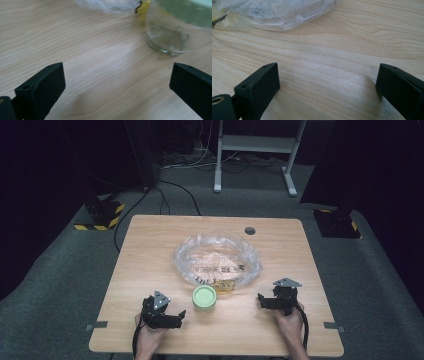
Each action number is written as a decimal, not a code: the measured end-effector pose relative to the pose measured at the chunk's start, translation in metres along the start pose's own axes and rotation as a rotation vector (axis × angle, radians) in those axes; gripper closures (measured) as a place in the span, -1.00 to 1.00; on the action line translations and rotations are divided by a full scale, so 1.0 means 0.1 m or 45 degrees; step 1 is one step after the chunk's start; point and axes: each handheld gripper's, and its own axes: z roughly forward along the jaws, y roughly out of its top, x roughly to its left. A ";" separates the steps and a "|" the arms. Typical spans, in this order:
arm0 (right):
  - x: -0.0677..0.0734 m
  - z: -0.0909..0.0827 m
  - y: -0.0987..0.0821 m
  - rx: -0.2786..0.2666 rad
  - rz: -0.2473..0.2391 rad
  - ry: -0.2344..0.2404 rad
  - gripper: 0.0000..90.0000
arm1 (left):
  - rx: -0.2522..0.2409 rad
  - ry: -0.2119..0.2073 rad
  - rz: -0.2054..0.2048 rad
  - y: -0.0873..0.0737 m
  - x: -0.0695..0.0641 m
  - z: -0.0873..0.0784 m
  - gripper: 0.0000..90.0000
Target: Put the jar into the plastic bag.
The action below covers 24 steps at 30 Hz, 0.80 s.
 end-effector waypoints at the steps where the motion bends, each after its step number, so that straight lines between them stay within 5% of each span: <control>1: 0.00 0.00 0.00 0.000 -0.001 0.000 -0.89 | -0.004 -0.028 0.004 0.00 -0.06 -0.01 -0.98; 14: 0.00 0.00 0.00 0.000 0.000 0.000 -0.89 | 0.001 -0.161 0.045 0.07 -0.44 0.12 -0.96; 24: 0.00 0.00 0.00 0.000 0.000 -0.001 -0.89 | 0.014 -0.179 0.045 0.12 -0.57 0.32 -0.94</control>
